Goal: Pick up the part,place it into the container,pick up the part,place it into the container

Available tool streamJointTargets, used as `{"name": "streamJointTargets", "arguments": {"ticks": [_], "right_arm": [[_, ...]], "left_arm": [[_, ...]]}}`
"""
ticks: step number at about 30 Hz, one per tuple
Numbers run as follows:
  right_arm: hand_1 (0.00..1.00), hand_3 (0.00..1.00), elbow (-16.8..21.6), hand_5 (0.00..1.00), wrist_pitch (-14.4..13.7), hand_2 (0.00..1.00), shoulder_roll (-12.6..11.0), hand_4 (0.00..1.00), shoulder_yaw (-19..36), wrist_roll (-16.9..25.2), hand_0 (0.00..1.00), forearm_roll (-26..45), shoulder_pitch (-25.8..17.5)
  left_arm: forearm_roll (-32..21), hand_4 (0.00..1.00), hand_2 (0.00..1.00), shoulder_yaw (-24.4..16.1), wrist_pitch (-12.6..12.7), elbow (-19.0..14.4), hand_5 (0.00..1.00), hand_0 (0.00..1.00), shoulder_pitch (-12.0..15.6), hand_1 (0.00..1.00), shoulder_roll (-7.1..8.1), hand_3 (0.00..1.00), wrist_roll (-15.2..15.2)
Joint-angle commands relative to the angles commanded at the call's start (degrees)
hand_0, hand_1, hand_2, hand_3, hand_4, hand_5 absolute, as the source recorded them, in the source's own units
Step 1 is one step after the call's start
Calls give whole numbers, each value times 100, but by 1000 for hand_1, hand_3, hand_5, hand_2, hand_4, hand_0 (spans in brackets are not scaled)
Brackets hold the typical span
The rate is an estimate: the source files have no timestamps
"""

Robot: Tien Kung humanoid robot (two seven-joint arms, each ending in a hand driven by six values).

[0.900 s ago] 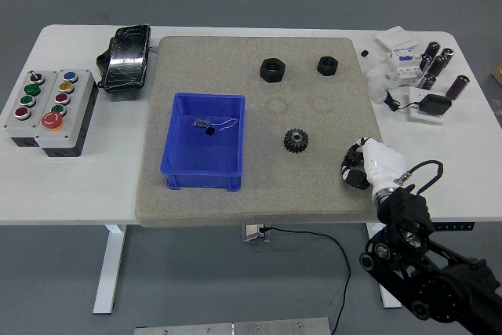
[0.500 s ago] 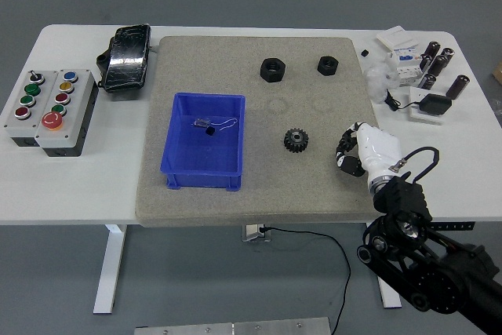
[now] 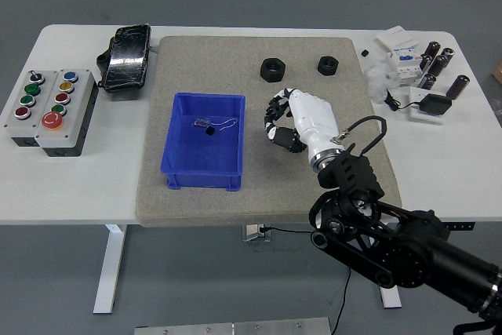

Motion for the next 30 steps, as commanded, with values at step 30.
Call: {"name": "streamJointTargets", "arguments": {"ticks": [30], "right_arm": [[872,858,-264,232,-73,855,190,683,-276,-211,758,-360,110]], "left_arm": [[18,655,530,-15,-7,0,356,630,-6,552,-7,605,18]]}}
